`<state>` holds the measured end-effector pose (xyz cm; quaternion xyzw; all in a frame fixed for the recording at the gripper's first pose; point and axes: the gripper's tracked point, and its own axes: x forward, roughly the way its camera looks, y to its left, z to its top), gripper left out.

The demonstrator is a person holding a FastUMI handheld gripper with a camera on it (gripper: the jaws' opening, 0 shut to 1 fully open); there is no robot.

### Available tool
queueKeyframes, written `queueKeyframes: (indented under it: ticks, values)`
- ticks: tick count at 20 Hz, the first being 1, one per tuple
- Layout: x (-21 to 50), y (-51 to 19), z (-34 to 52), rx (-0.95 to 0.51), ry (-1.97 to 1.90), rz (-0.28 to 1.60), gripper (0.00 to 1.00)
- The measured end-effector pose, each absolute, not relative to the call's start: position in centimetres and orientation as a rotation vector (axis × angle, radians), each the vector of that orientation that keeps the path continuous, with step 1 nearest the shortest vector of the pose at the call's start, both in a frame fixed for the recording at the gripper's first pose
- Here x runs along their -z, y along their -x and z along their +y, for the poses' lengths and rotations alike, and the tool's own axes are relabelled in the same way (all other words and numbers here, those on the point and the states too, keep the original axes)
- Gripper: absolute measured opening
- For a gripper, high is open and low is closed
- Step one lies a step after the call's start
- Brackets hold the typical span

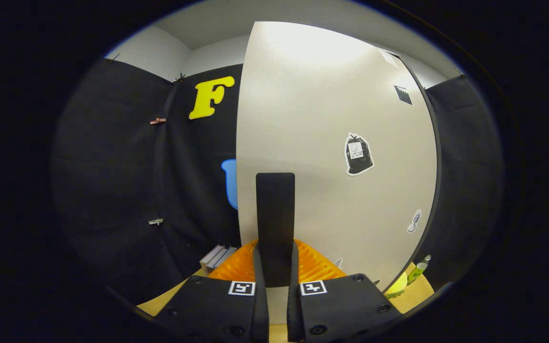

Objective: Open the shoe cabinet door, grab the shoes and put them into the shoe cabinet, then close the shoe cabinet door.

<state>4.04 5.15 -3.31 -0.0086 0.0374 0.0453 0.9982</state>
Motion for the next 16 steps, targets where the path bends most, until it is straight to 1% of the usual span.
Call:
queueKeyframes:
  ticks: [9,16]
  values:
    - [2.8,4.3,0.2,-0.188,0.001,0.101,0.19]
    - [1.9,9.5,-6.9,-0.165,-0.020,0.078,0.19]
